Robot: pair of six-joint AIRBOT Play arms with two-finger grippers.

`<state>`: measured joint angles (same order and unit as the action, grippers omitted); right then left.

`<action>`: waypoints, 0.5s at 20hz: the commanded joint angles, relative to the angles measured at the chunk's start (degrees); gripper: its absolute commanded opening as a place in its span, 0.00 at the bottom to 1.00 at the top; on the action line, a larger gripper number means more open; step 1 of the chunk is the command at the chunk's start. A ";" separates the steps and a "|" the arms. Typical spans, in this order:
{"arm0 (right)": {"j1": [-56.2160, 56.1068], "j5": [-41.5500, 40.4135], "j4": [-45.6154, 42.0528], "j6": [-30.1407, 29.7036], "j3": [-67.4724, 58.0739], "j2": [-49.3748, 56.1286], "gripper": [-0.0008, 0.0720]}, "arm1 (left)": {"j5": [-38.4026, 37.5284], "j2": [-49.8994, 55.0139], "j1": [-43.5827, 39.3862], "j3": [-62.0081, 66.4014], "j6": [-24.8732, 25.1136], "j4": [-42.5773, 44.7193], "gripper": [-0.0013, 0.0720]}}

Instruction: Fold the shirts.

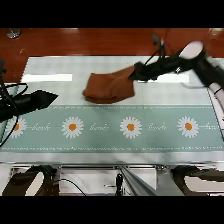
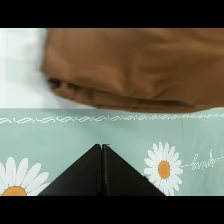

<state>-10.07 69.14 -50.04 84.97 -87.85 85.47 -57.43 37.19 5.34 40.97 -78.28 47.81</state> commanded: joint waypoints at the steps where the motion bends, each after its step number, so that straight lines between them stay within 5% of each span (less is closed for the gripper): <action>1: 3.80 9.46 -12.28 5.44 -13.00 0.04 0.05 | 0.02 0.02 -0.02 -0.02 0.04 0.00 0.05; 10: 27.74 26.84 -16.65 12.11 -18.03 -8.63 0.05 | 2.05 0.02 -0.02 -0.02 0.26 0.02 0.05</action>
<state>9.80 89.17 -65.06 94.91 -104.88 79.81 -56.40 37.19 5.34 40.97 -78.17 47.81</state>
